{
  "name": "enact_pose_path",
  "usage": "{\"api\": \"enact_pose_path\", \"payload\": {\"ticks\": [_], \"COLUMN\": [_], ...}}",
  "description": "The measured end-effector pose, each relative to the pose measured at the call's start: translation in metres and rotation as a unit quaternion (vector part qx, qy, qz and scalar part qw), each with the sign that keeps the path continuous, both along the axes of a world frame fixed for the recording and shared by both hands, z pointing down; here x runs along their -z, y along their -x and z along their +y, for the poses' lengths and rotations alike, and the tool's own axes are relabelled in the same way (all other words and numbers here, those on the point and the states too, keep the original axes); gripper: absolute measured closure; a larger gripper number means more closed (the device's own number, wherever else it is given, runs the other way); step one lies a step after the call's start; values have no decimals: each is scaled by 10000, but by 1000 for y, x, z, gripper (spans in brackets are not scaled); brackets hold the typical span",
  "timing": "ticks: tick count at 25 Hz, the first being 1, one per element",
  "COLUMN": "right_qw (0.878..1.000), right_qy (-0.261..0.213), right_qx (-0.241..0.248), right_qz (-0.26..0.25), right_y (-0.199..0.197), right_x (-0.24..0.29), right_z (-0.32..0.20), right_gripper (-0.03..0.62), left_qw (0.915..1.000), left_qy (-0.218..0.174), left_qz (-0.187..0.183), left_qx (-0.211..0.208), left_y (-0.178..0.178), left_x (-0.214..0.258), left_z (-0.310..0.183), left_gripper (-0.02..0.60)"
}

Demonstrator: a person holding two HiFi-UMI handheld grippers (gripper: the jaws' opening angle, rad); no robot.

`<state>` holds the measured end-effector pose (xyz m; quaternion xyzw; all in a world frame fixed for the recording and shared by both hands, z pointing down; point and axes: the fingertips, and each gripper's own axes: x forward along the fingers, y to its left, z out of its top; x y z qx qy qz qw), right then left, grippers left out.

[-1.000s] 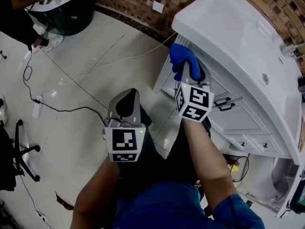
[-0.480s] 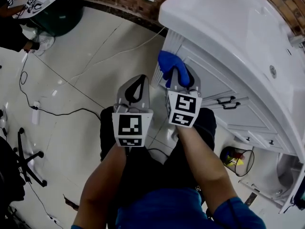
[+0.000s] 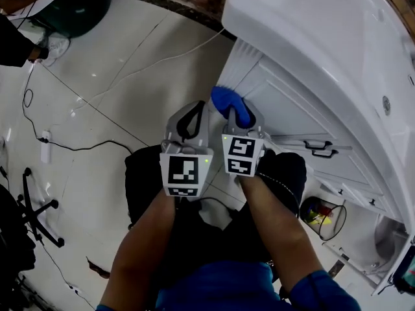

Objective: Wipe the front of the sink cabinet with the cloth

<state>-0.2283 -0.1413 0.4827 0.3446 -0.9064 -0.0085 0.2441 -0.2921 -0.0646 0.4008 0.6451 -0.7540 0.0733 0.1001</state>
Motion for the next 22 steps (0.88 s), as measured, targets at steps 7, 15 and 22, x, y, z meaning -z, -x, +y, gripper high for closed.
{"api": "enact_pose_path", "payload": {"ticks": [7,15,22], "right_qw": [9965,9890,9896], "right_qy": [560,910,1069], "right_qx": [-29,-137,-263], "right_qz": [615,1157,927], "right_y": [-5,-9,-19], "right_x": [-76,-127,-114], "right_z": [2,-6,-2], "right_gripper": [537,539,539], "left_qw": [9996,9990,9975], "left_qy": [208,406,626], "left_qz": [181,190,160], "left_qx": [8,-59,-292], "left_y": [-4,-3,-13], "left_x": [-21,-29,-41], "left_z": [-5,-4,-6], "left_gripper": [575,575,575]}}
